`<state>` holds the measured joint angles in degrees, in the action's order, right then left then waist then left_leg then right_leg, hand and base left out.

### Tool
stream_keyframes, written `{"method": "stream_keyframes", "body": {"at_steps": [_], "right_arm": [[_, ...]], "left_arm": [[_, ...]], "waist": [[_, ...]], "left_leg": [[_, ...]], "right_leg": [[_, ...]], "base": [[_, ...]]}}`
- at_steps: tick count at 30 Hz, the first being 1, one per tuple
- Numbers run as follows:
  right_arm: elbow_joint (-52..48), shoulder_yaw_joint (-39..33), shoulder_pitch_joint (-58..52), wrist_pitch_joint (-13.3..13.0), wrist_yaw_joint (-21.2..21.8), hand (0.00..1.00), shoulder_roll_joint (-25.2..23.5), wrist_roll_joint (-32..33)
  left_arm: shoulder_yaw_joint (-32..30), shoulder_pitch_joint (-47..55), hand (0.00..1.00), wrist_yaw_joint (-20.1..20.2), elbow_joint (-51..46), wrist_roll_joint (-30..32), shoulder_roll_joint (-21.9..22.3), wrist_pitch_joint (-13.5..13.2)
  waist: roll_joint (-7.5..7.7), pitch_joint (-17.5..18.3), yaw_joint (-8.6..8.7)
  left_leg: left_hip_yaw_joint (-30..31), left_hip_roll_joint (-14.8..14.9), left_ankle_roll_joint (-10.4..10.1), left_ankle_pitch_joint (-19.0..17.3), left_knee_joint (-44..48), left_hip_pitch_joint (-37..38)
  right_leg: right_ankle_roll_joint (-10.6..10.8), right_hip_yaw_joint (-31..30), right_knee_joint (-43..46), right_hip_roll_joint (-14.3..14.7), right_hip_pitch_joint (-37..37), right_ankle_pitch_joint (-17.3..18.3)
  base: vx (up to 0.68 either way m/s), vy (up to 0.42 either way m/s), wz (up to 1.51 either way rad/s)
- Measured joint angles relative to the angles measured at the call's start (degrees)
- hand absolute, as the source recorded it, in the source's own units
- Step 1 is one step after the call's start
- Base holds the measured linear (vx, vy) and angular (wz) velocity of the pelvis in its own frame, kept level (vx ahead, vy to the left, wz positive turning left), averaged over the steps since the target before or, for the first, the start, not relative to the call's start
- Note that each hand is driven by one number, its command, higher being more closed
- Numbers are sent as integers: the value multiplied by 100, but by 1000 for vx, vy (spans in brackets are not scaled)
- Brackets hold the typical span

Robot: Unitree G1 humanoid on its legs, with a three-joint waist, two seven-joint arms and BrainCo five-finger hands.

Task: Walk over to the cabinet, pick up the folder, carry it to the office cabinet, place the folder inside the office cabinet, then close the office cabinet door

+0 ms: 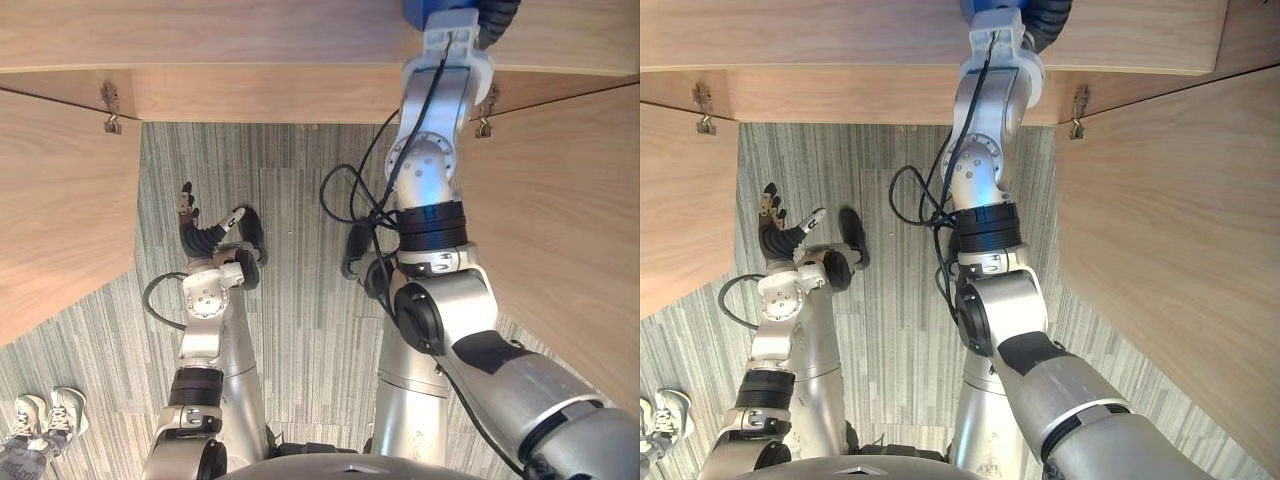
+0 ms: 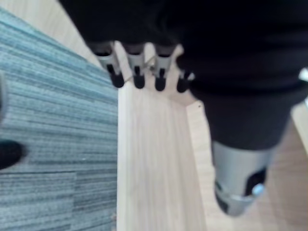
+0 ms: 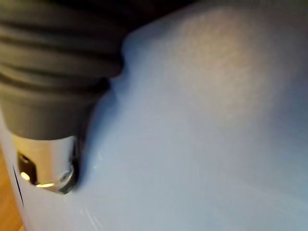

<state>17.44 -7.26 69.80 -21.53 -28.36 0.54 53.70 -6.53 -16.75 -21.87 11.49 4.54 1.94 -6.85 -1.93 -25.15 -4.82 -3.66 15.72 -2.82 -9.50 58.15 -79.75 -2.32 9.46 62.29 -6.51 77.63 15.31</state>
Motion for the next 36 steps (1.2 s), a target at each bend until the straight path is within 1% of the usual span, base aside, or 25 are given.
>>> {"method": "stream_keyframes", "body": {"at_steps": [5, 6, 10, 12, 13, 17, 19, 27, 30, 32, 35, 36], "right_arm": [[405, 19, 307, 48, -75, 100, 104, 21], [405, 35, 308, 81, -73, 0, 114, 58], [613, 156, 459, 148, -52, 0, 258, 126], [858, 391, 686, 262, -42, 0, 459, 233], [898, 444, 745, 321, -43, 0, 497, 248], [961, 650, 757, 346, -16, 0, 586, 259], [1094, 780, 774, 448, 62, 0, 627, 263], [1106, 1154, 781, 455, 208, 0, 732, 242], [1105, 1192, 782, 588, 289, 0, 758, 102], [1105, 1449, 781, 749, 415, 0, 914, -26], [1106, 1646, 780, 911, 478, 0, 979, -241], [1105, 1742, 781, 949, 579, 0, 1026, -270]], "left_arm": [[8, -53, 0, -38, 85, -29, 37, 8], [-4, -55, 0, -48, 85, -71, 27, 8], [-8, -52, 0, -53, 99, -195, 24, 8], [-7, -53, 0, -58, 100, -211, 27, 8], [-4, -53, 0, -58, 100, -212, 27, 8], [-12, -51, 0, -56, 101, -220, 22, 9], [-11, -51, 0, -52, 102, -223, 23, 13], [-14, -45, 0, -39, 101, -328, 9, 17], [-16, -45, 0, -26, 100, -330, 2, 17], [-16, -42, 0, -17, 101, -330, -18, 21], [-25, -27, 0, -13, 109, -331, -64, 24], [-23, -19, 0, 3, 117, -330, -101, 24]], "waist": [[0, 0, -13], [0, 0, -13], [2, 1, -13], [2, 1, -2], [2, 1, -3], [2, 1, 10], [2, 1, 12], [14, 7, 34], [14, 7, 54], [14, 7, 85], [14, 7, 134], [16, 8, 166]], "left_leg": [[40, -37, -61, 217, -359, 102], [45, -38, -64, 273, -448, 126], [40, -56, -85, 406, -689, 190], [40, -69, -82, 490, -805, 194], [40, -73, -82, 514, -842, 196], [30, -77, -85, 586, -954, 221], [32, -78, -89, 619, -1021, 282], [-59, -67, -102, 735, -1340, 427], [-72, -43, -82, 792, -1363, 434], [-100, -42, -80, 850, -1482, 494], [-114, -38, -81, 880, -1575, 588], [-123, -38, -83, 880, -1596, 633]], "right_leg": [[-59, 115, -246, 5, -99, -100], [-77, 153, -321, 8, -132, -121], [-96, 210, -500, 8, -186, -199], [-110, 234, -582, 11, -188, -256], [-109, 241, -607, 11, -187, -273], [-120, 252, -704, 21, -199, -331], [-99, 273, -756, 25, -270, -324], [-91, 337, -1005, 35, -385, -433], [-89, 338, -1082, 64, -404, -477], [-87, 338, -1206, 78, -457, -547], [-80, 350, -1319, 98, -560, -592], [-77, 348, -1342, 99, -604, -594]], "base": [[-13, -4, 9], [0, 0, 0], [-13, -2, 6], [-17, -1, 4], [-16, -1, 3], [0, 0, 0], [-33, -12, 2], [-30, -23, 3], [-23, -24, -6], [-12, -14, -2], [0, 0, 0], [-14, -40, -1]]}}
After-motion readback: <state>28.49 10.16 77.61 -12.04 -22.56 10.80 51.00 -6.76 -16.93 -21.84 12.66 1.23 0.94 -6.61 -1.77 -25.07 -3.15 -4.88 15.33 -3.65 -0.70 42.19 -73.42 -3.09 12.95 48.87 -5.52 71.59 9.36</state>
